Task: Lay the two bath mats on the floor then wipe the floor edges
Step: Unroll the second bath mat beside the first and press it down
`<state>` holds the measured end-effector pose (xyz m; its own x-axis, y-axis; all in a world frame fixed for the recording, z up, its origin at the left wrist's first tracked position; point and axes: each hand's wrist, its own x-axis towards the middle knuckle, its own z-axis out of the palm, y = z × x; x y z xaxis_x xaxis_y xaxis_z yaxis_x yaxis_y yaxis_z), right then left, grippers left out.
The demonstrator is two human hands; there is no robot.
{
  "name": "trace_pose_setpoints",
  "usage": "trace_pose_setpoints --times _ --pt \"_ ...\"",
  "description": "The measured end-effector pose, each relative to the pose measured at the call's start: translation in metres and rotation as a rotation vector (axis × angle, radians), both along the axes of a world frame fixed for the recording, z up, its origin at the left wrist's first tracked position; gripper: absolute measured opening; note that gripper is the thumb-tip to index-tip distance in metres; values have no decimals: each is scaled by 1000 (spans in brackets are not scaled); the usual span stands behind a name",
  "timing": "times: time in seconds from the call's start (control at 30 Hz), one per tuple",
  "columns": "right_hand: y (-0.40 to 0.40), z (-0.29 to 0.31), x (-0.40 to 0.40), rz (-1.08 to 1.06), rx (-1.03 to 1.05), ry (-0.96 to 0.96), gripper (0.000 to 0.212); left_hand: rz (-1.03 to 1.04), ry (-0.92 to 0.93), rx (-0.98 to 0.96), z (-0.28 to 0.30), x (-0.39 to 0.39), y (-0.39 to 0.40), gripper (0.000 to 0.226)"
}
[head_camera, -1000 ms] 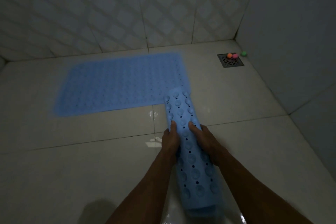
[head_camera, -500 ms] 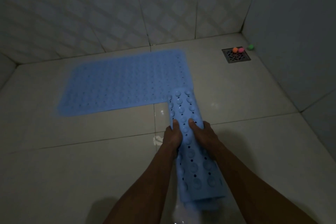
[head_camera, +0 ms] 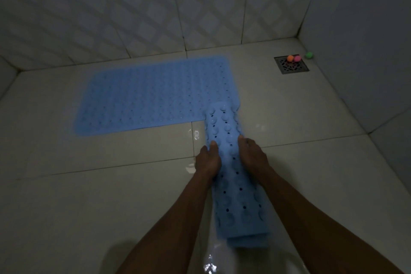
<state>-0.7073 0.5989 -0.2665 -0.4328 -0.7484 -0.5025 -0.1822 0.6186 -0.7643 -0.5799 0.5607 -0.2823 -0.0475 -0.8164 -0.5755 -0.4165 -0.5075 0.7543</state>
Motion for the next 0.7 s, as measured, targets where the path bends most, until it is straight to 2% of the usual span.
trace_pose_setpoints --times 0.1,0.2,0.27,0.33,0.5,0.6,0.7 --pt "3 0 8 65 -17 54 42 -5 -11 -51 12 17 6 65" --pt "4 -4 23 117 32 97 52 -58 18 -77 17 40 16 70" --pt "4 -2 40 159 85 144 60 -66 56 -51 23 54 25 86" --pt "6 0 61 189 49 109 63 -67 51 -35 25 69 30 88" --pt "8 14 95 269 -1 114 57 -54 111 -54 27 88 44 75" --pt "5 13 90 320 -52 163 57 -9 121 -64 6 87 44 93" --pt "4 14 77 324 -44 206 56 38 151 -19 10 75 49 91"
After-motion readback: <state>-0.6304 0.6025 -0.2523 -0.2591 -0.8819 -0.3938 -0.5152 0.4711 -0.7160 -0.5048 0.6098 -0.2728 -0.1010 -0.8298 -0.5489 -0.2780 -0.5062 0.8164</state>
